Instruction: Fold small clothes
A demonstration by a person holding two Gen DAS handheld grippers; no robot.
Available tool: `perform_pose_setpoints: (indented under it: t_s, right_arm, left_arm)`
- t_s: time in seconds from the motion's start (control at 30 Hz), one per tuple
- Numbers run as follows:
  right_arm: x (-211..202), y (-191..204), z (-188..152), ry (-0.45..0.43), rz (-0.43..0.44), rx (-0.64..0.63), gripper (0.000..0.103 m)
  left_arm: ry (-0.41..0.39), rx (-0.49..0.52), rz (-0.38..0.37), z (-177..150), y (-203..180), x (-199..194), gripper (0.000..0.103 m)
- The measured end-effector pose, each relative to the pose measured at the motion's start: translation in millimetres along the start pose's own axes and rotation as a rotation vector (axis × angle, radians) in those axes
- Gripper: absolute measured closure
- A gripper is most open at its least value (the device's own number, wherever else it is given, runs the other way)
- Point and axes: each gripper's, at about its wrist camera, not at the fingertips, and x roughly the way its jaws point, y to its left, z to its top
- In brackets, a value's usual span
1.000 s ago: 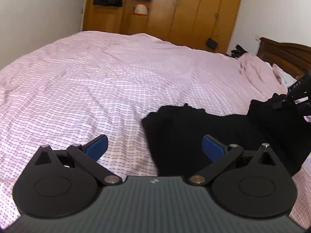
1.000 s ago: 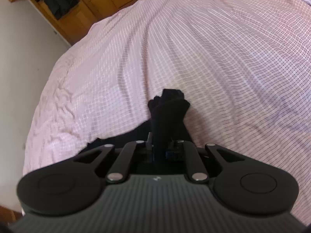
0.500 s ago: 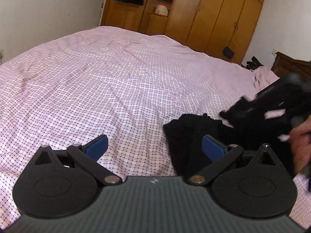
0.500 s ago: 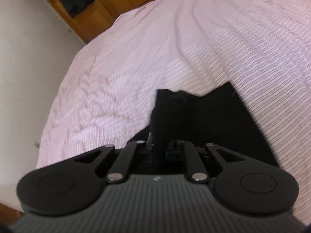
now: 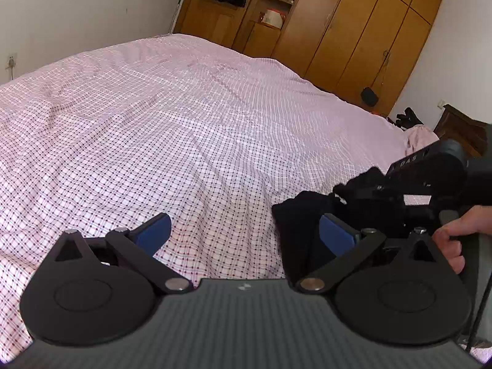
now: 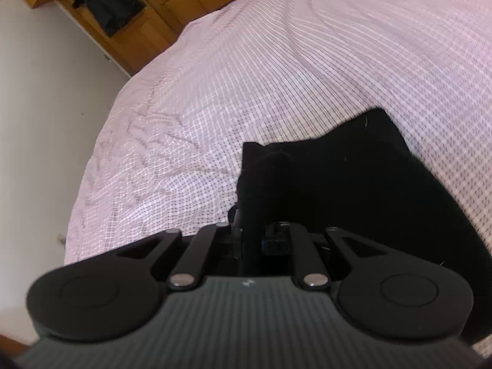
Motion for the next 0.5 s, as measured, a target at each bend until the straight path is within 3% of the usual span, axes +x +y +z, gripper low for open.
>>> perform_pose_setpoints:
  t_s: [0.37,0.5]
  right_arm:
    - [27.6,10.4,-36.8,0.047,-0.063,-0.137,0.091]
    - [32.3,11.8,-36.8,0.079,-0.038,-0.118,0.089]
  left_arm:
    - [-0.002,0.024,0.024,-1.6,-2.2,1.5,0.0]
    - [0.004,0.024,0.026,-1.5,-1.5,3.2,0.0]
